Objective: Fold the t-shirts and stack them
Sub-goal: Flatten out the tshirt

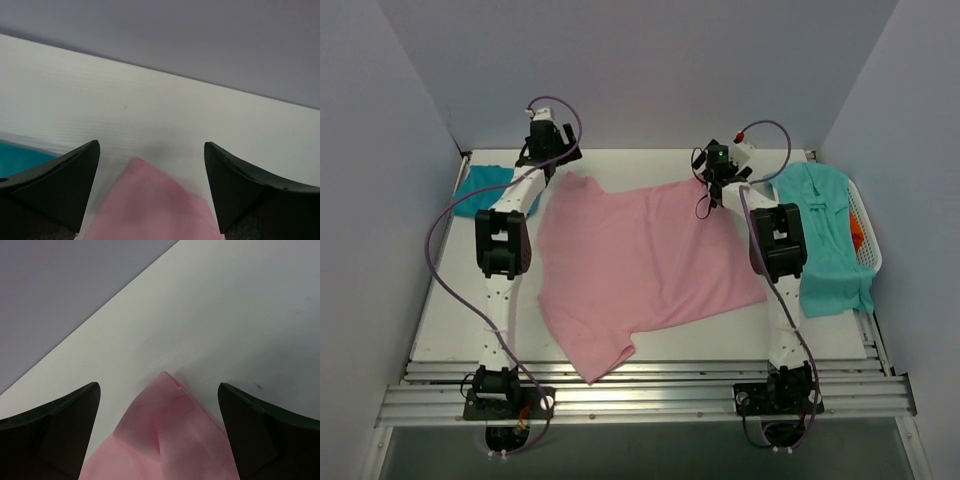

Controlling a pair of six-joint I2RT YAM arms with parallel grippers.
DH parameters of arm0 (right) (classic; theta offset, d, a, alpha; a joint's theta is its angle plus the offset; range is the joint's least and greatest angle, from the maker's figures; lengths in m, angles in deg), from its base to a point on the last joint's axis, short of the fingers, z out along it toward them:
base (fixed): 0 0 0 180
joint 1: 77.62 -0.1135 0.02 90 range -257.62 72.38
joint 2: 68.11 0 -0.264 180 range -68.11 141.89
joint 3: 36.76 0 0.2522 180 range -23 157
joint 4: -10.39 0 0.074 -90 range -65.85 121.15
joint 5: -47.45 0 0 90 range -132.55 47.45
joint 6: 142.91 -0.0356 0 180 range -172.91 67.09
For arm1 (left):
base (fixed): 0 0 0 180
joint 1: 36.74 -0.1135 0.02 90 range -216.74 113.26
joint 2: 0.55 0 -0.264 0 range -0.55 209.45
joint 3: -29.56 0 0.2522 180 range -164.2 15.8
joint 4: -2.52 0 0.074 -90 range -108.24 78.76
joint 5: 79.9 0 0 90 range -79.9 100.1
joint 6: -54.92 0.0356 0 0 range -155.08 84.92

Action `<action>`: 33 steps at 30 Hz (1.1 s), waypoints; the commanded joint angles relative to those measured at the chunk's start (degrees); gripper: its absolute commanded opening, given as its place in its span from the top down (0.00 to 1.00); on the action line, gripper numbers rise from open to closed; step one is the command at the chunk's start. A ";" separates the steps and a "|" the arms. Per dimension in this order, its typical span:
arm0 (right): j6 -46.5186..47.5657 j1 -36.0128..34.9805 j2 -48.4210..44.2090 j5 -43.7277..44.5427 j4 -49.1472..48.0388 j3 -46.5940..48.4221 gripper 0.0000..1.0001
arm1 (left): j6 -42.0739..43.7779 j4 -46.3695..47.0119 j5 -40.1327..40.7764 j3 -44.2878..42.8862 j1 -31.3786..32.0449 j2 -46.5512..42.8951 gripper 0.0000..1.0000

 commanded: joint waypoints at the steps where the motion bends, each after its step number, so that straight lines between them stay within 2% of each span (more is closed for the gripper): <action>1: 2.17 -0.69 -9.00 5.60 2.52 -0.49 0.00 | 0.07 1.92 6.20 -0.02 -1.00 -9.39 0.06; 4: 2.00 -0.95 -13.56 11.49 7.35 -2.68 0.00 | 0.69 2.00 9.28 2.95 -0.30 -15.19 0.06; 7: -0.01 -1.22 -20.49 15.01 7.63 -9.97 0.00 | 1.04 5.75 9.65 12.52 1.10 -23.36 0.06; 8: -0.46 -1.22 -22.44 15.19 6.67 -14.86 0.00 | 1.30 6.91 9.82 18.12 1.63 -25.21 0.06; 12: -1.51 -1.57 -30.89 13.44 3.59 -24.98 0.00 | 0.78 11.47 8.60 27.20 3.74 -31.55 0.06; 16: -1.60 -1.57 -37.56 8.27 -2.11 -33.79 0.02 | -1.86 14.39 6.32 34.95 4.18 -30.86 0.04; 20: -1.87 -1.74 -40.12 5.79 -3.88 -39.33 0.15 | -3.35 15.10 4.38 35.49 4.71 -26.99 0.02; 22: -1.96 -1.74 -41.36 5.09 -5.20 -42.24 0.20 | -3.97 12.65 6.04 33.57 5.06 -24.01 0.02; 25: -2.13 -1.74 -42.15 4.56 -5.91 -44.43 0.32 | -6.16 7.55 7.97 31.10 5.06 -20.31 0.00; 30: -1.96 -1.66 -40.49 4.73 -5.82 -44.53 0.34 | -8.54 6.92 9.38 31.88 5.06 -18.20 0.00; 33: -2.13 -1.57 -38.65 4.82 -5.91 -43.65 0.34 | -8.72 3.43 10.09 27.77 4.71 -15.22 0.00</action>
